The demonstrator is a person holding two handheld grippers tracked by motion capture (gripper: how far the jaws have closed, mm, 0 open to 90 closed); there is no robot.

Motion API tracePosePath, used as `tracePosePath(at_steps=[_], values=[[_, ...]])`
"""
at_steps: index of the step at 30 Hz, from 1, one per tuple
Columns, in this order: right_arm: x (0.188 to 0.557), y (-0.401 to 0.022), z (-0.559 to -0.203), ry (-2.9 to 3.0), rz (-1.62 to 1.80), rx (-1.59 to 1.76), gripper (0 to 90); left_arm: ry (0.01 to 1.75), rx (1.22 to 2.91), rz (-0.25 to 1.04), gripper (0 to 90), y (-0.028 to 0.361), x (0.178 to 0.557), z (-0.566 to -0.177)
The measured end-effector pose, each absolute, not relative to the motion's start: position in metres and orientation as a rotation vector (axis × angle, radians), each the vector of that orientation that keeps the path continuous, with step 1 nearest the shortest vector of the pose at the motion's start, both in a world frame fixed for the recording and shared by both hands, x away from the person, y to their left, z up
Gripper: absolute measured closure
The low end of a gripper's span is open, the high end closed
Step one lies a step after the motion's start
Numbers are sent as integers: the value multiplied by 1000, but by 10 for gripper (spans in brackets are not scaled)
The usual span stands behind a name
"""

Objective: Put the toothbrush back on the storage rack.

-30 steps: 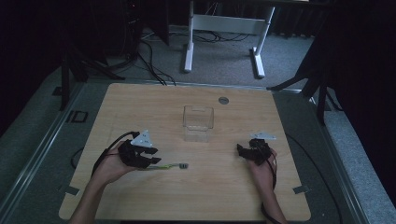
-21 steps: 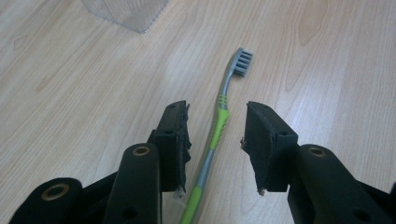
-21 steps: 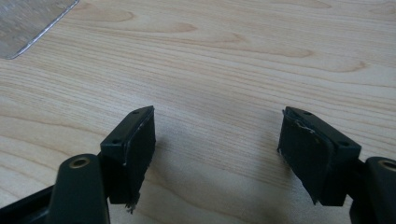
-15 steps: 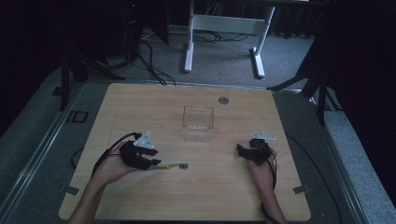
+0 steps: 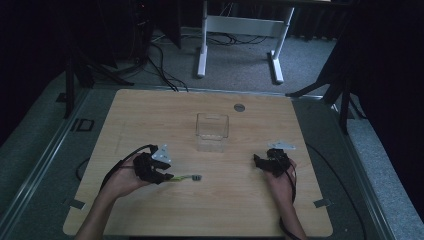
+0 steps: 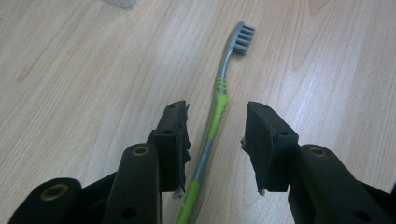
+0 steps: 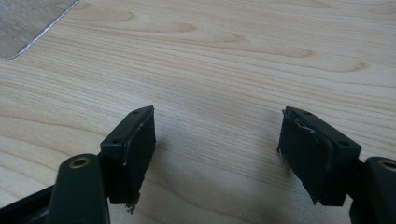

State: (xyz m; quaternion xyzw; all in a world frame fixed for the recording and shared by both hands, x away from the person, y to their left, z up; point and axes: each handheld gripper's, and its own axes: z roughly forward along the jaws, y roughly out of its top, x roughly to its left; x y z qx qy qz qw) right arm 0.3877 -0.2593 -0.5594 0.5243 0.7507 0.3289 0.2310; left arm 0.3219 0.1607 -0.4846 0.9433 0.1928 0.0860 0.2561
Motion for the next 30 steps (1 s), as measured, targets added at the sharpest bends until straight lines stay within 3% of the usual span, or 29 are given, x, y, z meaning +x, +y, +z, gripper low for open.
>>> tracePosePath(at_steps=[30], values=[[388,-259,-559,2064,904,1441,272,453,2733,281,646,144,323,-495]])
